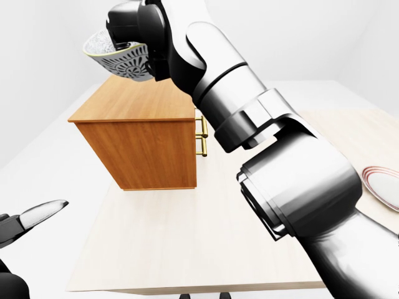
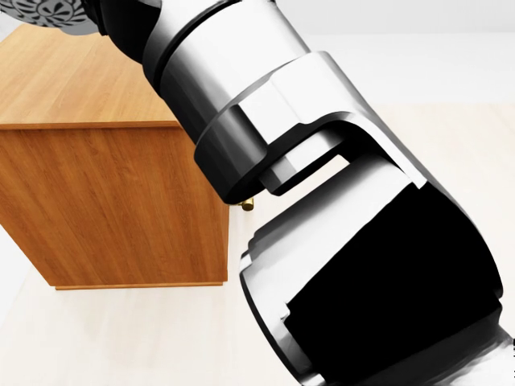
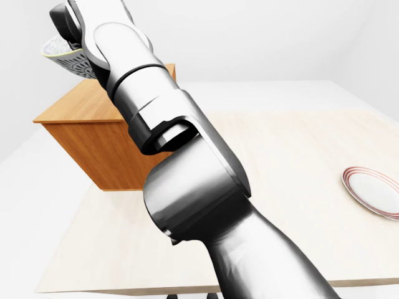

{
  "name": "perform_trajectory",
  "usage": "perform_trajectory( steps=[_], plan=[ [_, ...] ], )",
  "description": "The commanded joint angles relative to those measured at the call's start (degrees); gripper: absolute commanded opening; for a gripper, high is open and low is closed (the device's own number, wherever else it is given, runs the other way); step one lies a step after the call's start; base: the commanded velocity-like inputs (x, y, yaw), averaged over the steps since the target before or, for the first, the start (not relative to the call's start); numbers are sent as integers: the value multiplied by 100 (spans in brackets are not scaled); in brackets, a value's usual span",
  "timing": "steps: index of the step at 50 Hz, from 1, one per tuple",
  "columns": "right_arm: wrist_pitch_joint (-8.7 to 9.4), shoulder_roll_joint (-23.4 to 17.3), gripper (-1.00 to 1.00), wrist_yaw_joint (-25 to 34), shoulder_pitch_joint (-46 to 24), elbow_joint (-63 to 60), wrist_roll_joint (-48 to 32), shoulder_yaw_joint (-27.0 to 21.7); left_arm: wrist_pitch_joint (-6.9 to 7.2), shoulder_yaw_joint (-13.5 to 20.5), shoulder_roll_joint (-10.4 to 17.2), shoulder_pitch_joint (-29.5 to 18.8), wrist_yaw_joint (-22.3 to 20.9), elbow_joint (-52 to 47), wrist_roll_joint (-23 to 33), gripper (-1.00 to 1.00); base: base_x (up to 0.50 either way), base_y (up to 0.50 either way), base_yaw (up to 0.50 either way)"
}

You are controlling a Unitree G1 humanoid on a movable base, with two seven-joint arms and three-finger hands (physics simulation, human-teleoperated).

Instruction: Put the bowl on top of the cabinet.

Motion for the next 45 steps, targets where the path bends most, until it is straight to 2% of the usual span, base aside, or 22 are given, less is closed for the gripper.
perform_trajectory(
  steps=[1, 45],
  plan=[
    [0, 34, -100, -105, 158, -37, -392, 3, 0, 3, -13, 5, -8, 5, -14, 100, 0, 0, 0],
    [0, 67, -100, -275, 705, -42, -438, 18, 0, -27, -27, 6, 4, -35, 3, 100, 0, 0, 0]
  ],
)
